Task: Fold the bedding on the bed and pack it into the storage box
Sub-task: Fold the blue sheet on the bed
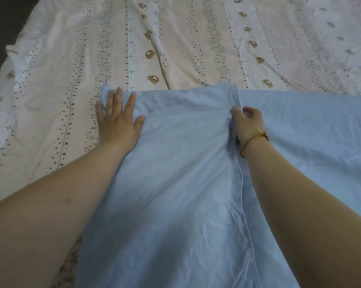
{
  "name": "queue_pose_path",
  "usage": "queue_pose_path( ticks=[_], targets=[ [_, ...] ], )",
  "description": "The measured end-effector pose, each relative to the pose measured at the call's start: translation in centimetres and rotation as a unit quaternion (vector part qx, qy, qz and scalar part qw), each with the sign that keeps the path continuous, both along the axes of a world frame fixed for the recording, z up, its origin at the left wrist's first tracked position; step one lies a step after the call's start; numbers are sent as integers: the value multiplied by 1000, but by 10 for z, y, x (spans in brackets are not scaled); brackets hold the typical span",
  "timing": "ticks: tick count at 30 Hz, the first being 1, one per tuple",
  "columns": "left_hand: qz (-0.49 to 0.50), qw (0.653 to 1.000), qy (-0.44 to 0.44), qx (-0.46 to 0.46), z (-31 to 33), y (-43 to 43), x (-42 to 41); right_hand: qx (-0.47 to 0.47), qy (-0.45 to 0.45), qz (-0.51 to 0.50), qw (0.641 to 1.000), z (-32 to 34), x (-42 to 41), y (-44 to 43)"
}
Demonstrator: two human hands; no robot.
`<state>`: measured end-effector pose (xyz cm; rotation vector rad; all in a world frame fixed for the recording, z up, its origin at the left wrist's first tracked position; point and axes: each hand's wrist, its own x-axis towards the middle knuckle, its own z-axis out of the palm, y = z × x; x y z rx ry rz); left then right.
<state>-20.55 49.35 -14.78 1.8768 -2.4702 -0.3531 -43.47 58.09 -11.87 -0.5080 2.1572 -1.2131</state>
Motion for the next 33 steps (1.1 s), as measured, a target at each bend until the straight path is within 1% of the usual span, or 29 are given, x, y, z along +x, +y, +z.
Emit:
queue_pose_path(
  ticks=[2,5,8,10,11,12,13,16,17,19,21,23,25,26,28,29,31,33],
  targets=[
    [60,994,88,-17,-5,20,11,18,-60,27,998,-9,1,23],
    [133,969,210,-6,4,51,29,72,-137,108,982,-7,12,71],
    [168,954,241,56,4,93,53,143,-212,211,943,4,32,128],
    [197,941,254,101,8,123,64,180,-232,276,915,8,43,168],
    [220,932,263,118,12,133,67,196,-229,294,907,7,48,183],
    [249,921,270,133,18,145,70,207,-215,301,906,9,52,200],
    [272,911,274,145,24,152,73,213,-191,292,913,8,53,214],
    [284,890,294,202,37,173,82,206,-157,200,945,10,56,251],
    [286,883,298,223,42,184,83,220,-126,183,950,12,57,261],
    [311,862,316,245,52,208,87,240,-18,157,958,19,56,267],
    [329,854,315,251,56,229,91,196,77,127,969,30,55,249],
    [346,850,303,256,58,246,93,138,138,148,969,39,61,211],
    [352,855,284,254,53,257,99,114,157,213,957,40,79,161],
    [344,866,267,248,52,260,101,112,161,253,947,38,93,133],
    [327,883,235,243,49,265,100,117,171,327,922,35,120,86],
    [330,884,229,237,48,264,108,125,181,373,902,34,146,60],
    [332,883,242,227,45,265,114,154,221,432,861,32,186,22],
    [332,878,275,208,46,264,116,197,262,454,828,28,216,-9]
  ],
)
